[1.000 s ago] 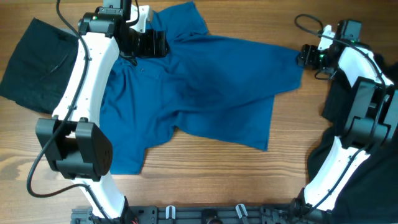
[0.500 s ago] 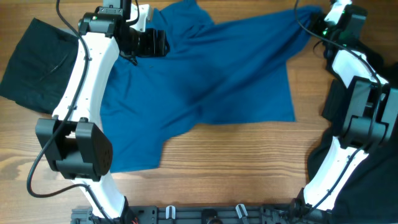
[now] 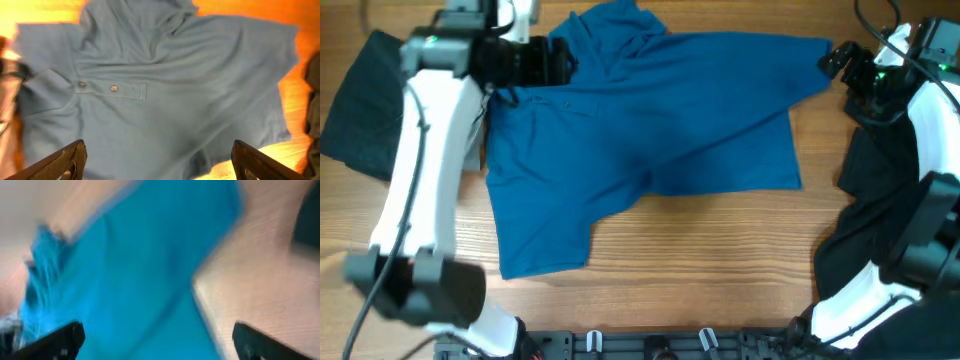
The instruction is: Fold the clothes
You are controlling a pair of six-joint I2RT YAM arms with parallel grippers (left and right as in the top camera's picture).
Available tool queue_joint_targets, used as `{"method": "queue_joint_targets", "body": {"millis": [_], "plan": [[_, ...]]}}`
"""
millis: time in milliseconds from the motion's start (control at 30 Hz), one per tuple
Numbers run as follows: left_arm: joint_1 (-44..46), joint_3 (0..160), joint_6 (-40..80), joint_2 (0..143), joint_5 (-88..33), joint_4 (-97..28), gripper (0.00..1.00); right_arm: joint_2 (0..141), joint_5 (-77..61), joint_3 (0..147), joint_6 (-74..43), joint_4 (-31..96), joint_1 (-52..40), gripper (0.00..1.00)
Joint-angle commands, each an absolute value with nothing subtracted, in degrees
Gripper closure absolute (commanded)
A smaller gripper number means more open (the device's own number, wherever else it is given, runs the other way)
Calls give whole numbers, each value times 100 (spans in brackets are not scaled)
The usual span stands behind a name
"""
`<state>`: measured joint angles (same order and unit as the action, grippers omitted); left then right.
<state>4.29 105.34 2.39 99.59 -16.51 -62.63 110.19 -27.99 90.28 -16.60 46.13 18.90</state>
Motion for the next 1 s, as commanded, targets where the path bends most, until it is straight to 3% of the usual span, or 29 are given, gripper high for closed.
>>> {"method": "queue_joint_targets", "body": {"millis": [0, 100, 133, 267, 433, 500, 600, 800, 967], "plan": [[303, 10591, 169, 9470, -1638, -6689, 5, 11135, -1743, 8503, -1994, 5680, 1406, 9], [161, 10591, 167, 9382, -1594, -7308, 5, 11135, -819, 7891, -2158, 5922, 1282, 31], [110, 10591, 167, 9358, -1592, -7465, 6, 11135, -661, 7660, -2215, 5874, 1282, 32], [-1, 10591, 167, 9157, -1590, -7776, 5, 11135, -419, 7161, -2257, 5828, 1282, 26], [-45, 10591, 167, 8731, -1313, -8003, 5, 11135, -880, 6512, -2222, 5004, 1280, 28], [-45, 10591, 165, 8624, -1269, -8044, 3, 11131, -1046, 6536, -2047, 4934, 1282, 47], [-45, 10591, 167, 8580, -1190, -8132, 3, 11074, -947, 6777, -1798, 5448, 1282, 96], [-45, 10589, 169, 8593, -751, -8407, 2, 10217, 270, 7214, -2893, 7236, 1431, 96], [-45, 10586, 169, 8654, -735, -8705, 0, 9953, 652, 7210, -2891, 7850, 1712, 96]]}}
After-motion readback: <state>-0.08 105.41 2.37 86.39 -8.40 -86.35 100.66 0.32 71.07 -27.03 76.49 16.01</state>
